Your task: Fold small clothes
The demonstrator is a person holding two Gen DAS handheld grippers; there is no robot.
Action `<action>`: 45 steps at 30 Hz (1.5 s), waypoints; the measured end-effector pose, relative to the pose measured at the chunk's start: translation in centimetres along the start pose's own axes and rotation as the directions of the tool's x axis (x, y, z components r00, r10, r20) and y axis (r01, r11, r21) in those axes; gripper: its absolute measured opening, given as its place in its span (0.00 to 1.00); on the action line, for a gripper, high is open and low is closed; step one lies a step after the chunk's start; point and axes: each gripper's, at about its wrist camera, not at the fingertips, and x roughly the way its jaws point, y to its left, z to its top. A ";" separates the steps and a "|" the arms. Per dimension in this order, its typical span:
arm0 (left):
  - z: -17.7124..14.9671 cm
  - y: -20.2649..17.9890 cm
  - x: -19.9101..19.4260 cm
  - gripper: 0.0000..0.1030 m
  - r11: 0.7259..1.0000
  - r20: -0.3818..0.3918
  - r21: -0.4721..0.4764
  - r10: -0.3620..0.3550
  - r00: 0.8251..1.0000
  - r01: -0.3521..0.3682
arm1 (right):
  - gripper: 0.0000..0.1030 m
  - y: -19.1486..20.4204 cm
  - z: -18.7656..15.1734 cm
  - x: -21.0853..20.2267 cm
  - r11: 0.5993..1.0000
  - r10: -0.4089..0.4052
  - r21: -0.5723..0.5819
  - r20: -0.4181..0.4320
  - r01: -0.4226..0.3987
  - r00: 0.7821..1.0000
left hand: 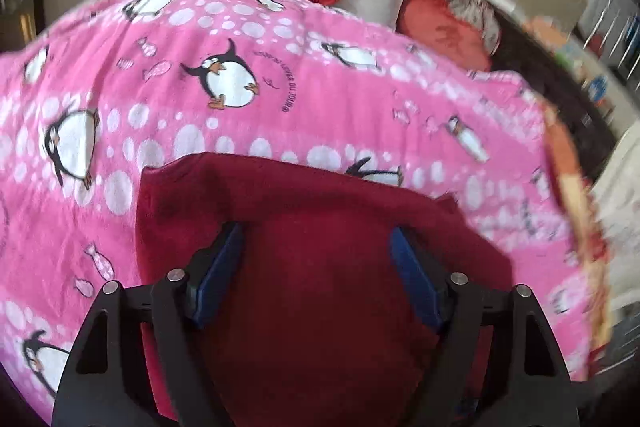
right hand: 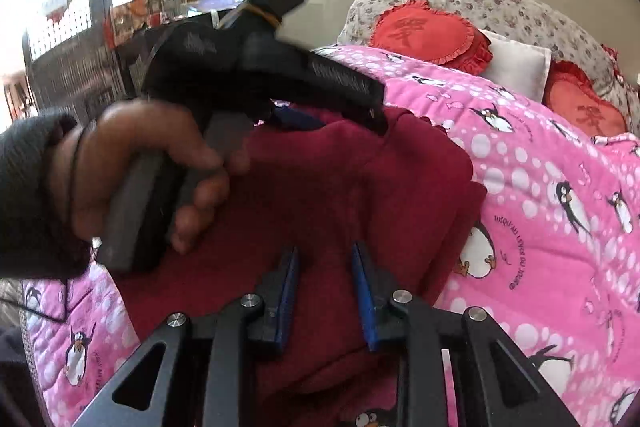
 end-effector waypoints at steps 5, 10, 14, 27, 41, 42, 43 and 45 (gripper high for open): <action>0.1 0.0 1.1 0.79 0.999 -0.016 0.017 0.031 0.999 -0.031 | 0.25 -0.1 -0.3 -0.2 1.000 -0.001 0.010 0.011 0.001 1.000; 0.1 -0.7 1.3 0.81 0.997 -0.019 0.040 0.065 0.998 -0.064 | 0.26 0.3 0.3 0.1 1.000 -0.020 -0.003 0.015 0.020 1.000; 0.4 -1.0 1.4 0.81 0.997 -0.021 0.039 0.064 0.998 -0.063 | 0.26 0.6 0.5 0.0 1.000 -0.022 -0.004 0.017 0.022 1.000; 1.0 -1.4 0.9 0.82 0.996 -0.039 0.042 0.077 0.996 -0.076 | 0.26 1.3 0.5 0.1 0.999 -0.047 -0.024 0.016 0.048 0.999; -10.2 2.9 -13.8 0.82 0.980 -0.030 0.085 0.181 0.983 -0.178 | 0.55 2.5 0.8 -7.5 0.942 -0.207 0.263 -0.039 0.210 0.978; -11.5 2.8 -14.1 0.82 0.981 -0.053 0.083 0.180 0.982 -0.176 | 0.64 2.5 0.1 -8.3 0.928 -0.221 0.293 -0.069 0.232 0.973; -12.6 2.5 -14.4 0.82 0.983 -0.076 0.080 0.174 0.982 -0.168 | 0.65 2.5 -0.5 -9.0 0.913 -0.234 0.322 -0.090 0.251 0.968; -14.8 1.6 -15.0 0.82 0.987 -0.117 0.065 0.156 0.981 -0.149 | 0.65 2.6 -2.2 -11.0 0.877 -0.236 0.401 -0.115 0.262 0.965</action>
